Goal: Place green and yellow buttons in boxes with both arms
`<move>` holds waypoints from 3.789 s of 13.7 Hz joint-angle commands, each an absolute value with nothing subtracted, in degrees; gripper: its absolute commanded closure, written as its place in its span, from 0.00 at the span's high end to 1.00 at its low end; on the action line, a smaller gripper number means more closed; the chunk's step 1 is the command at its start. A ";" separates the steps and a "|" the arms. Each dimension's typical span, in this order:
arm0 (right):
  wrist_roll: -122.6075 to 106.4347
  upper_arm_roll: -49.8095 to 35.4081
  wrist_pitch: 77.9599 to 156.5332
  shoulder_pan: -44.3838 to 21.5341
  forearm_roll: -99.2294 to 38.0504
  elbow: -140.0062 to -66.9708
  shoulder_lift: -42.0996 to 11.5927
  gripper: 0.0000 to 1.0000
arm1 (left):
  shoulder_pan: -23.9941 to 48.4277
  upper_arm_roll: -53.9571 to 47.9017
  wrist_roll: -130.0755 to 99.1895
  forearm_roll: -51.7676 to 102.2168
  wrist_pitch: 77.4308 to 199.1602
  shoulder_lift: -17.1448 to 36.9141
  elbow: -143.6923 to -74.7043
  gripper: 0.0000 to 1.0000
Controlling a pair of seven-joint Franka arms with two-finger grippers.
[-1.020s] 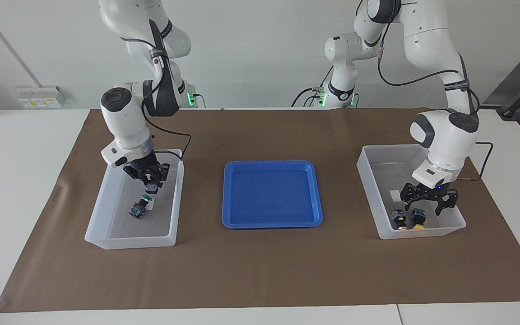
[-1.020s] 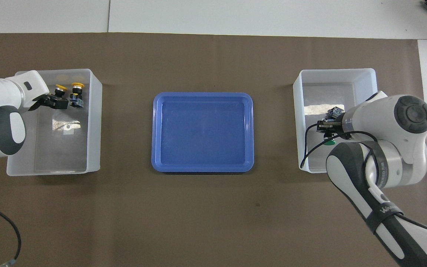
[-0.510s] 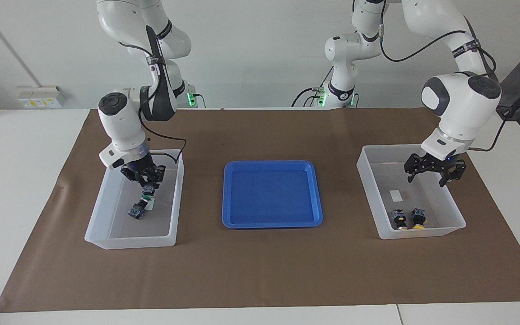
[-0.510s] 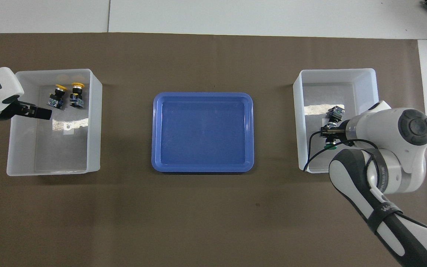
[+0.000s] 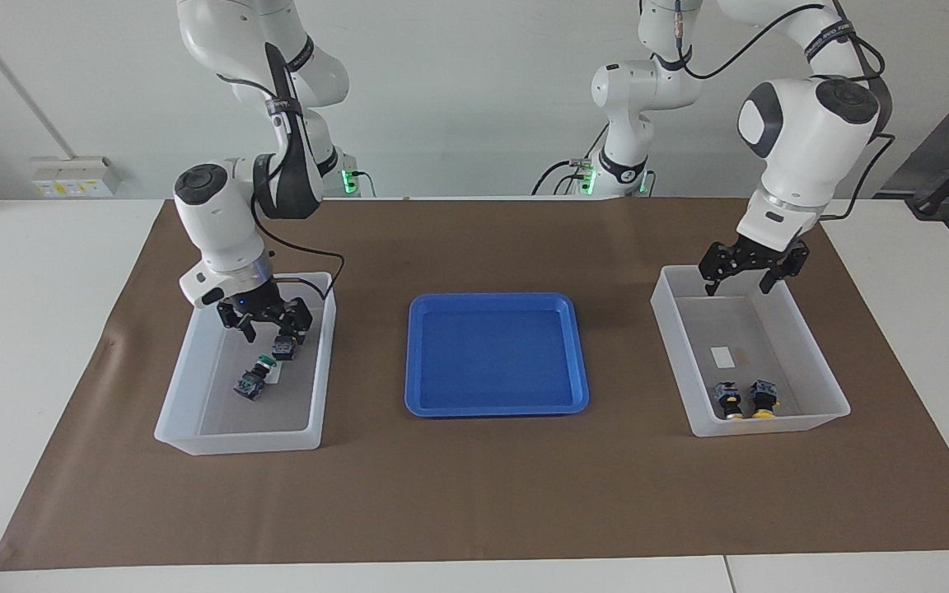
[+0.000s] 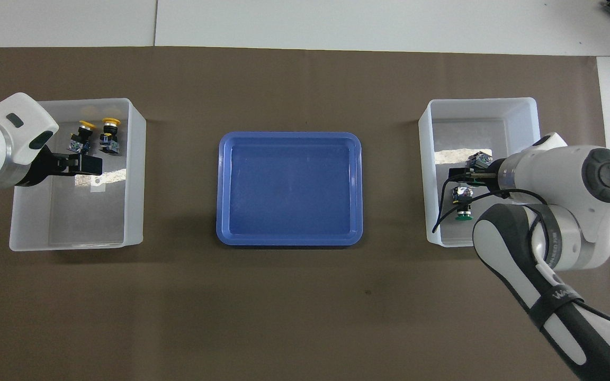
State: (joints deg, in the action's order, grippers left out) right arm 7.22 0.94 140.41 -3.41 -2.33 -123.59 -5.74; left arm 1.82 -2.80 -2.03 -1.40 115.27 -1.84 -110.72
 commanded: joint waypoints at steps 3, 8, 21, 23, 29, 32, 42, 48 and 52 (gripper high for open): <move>6.06 1.14 127.83 -2.46 -2.90 -112.70 -3.96 1.00 | 2.90 -2.29 -1.42 -0.79 102.06 0.35 -97.22 1.00; 6.06 1.41 110.60 -1.14 -0.35 -103.64 -0.18 1.00 | 2.81 -2.29 1.92 0.88 96.86 1.14 -91.93 1.00; 2.73 1.05 90.18 0.00 1.67 -91.23 2.20 1.00 | 3.43 1.14 8.79 0.44 90.96 0.00 -92.63 1.00; 2.72 1.23 90.79 -0.26 1.76 -90.88 2.02 1.00 | 3.52 0.97 8.17 0.44 91.14 -0.17 -92.90 1.00; 2.90 1.32 90.53 -0.70 1.76 -92.19 2.63 1.00 | 2.81 1.14 7.91 0.53 91.67 -0.53 -93.34 1.00; 1.50 1.14 87.55 -0.53 1.93 -91.59 2.46 1.00 | 2.81 1.23 7.21 0.53 90.79 -1.23 -93.17 1.00; -1.58 1.05 87.28 -0.35 1.84 -92.02 2.64 1.00 | 2.81 1.41 7.21 0.53 90.00 -1.67 -93.60 1.00; -0.97 0.62 87.28 -0.70 2.64 -92.02 2.72 1.00 | 2.81 1.41 7.21 0.53 90.09 -2.11 -94.13 1.00; -0.35 0.62 87.36 -0.70 2.64 -92.02 2.72 1.00 | 2.81 1.41 7.21 0.53 90.53 -2.37 -94.57 1.00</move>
